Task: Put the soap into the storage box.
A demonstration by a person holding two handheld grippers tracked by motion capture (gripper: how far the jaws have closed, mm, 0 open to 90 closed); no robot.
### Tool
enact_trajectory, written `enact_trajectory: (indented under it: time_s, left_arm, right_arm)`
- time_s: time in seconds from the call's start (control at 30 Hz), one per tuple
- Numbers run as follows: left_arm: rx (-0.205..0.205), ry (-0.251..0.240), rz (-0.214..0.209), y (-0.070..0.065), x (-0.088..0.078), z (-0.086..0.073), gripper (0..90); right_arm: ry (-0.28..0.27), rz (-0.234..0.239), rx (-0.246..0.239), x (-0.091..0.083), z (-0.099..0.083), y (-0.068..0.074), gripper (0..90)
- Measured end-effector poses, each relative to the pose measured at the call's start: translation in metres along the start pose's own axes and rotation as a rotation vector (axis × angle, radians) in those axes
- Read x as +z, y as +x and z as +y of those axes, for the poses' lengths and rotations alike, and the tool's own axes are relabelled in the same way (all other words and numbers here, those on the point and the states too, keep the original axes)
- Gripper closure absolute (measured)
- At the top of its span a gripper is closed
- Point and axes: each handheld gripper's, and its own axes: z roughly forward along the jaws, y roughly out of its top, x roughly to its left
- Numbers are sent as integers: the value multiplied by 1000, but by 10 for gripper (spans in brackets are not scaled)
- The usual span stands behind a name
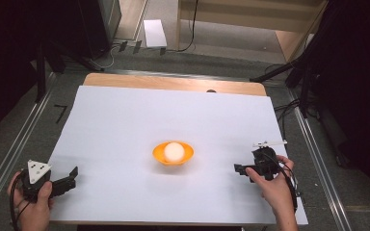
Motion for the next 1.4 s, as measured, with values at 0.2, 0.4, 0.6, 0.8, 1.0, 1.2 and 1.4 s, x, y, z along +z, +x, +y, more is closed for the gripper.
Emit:
enact_trajectory:
  time_s: [0.2,0.4,0.6,0.8,1.0,1.2,1.4]
  left_arm:
    - [0,0,0,0,0,0,63]
    - [-1,-1,-1,0,0,0,63]
    - [-4,-1,0,0,0,0,63]
    - [-4,-1,1,0,0,0,63]
    - [-4,0,0,0,0,0,63]
    - [-4,0,0,0,0,0,63]
    - [-5,-1,2,0,0,0,63]
  right_arm:
    - [-26,-9,19,-4,-9,-11,147]
    - [-66,-11,31,-8,-18,-21,147]
    - [-124,-18,27,-15,-28,-29,147]
    - [-177,0,0,-20,-41,-39,190]
    - [-240,13,-18,-25,-56,-50,194]
    - [-314,9,-35,-30,-71,-58,206]
    - [-354,25,-51,-31,-90,-66,210]
